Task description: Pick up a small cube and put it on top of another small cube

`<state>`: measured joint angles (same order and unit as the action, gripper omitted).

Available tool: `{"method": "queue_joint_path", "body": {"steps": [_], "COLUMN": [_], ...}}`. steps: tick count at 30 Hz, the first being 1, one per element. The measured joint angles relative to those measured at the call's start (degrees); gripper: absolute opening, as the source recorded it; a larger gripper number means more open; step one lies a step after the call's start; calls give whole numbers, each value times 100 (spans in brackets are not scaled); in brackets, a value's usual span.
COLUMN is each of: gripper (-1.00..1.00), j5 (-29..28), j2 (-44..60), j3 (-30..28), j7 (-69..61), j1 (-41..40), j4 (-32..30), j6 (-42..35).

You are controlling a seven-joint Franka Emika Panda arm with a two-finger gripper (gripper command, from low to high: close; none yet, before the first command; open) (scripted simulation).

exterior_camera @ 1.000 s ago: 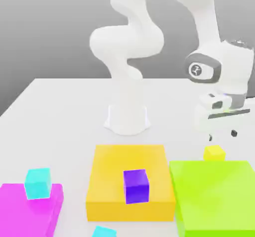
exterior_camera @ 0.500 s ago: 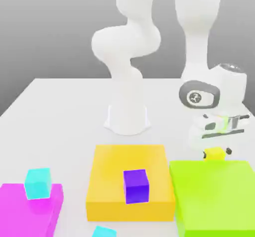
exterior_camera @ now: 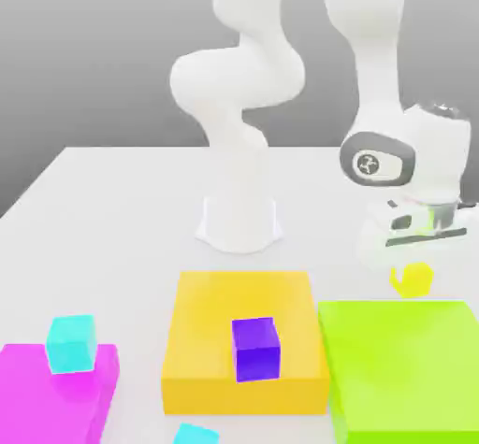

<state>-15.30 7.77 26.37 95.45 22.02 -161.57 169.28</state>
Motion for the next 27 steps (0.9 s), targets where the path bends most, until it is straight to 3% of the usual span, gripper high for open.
{"method": "queue_joint_path", "body": {"steps": [7, 18, 23, 24, 27], "gripper": [-100, -100, -100, 100, 100], "j5": [1259, 1663, 1584, 1564, 1564], "j2": [-667, -1653, -1047, -920, -920], "j3": [324, -1633, -1899, -1908, -1908], "j7": [-953, -1101, -1019, -1002, -1003], "j1": [-160, -2403, -2676, -2681, -2686], "j4": [-166, 1138, 1154, 1129, 1129], "j6": [-499, -2784, -2189, -2035, -2035]}}
